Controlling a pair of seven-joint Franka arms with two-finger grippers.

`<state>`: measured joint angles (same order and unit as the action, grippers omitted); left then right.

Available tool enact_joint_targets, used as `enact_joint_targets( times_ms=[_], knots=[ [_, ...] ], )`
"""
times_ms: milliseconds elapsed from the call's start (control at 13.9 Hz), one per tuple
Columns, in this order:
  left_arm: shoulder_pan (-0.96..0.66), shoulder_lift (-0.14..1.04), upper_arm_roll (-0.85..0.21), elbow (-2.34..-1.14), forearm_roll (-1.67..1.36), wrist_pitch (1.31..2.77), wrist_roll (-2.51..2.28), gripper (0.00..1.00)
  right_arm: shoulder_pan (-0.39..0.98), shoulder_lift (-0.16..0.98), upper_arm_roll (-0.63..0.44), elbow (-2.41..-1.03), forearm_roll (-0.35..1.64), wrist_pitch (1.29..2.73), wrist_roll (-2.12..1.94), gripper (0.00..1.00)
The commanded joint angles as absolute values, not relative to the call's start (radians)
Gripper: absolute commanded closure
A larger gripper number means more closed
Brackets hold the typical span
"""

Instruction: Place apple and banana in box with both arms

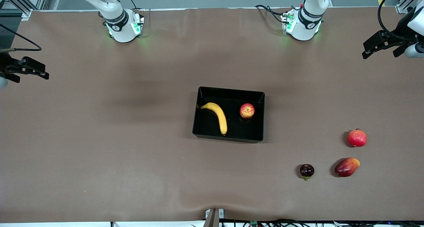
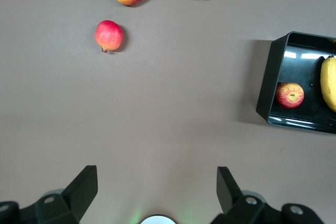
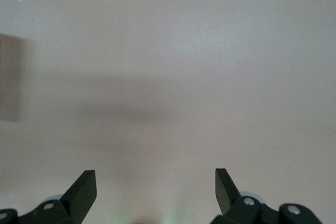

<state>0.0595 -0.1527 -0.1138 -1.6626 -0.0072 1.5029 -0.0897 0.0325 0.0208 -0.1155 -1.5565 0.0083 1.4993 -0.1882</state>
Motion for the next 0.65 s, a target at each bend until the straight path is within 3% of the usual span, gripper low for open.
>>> enact_joint_targets(
  times_ms=[0,573],
  knots=[
    [0.051,-0.133,-0.11,-1.634,0.003,1.491,-0.089,0.0,0.043,-0.003,-0.123,-1.557,0.011,1.485,-0.199,0.0],
    [0.055,-0.135,-0.11,-1.634,0.008,1.479,-0.17,0.0,0.038,-0.017,-0.123,-1.565,0.012,1.473,-0.199,0.0]
  ],
)
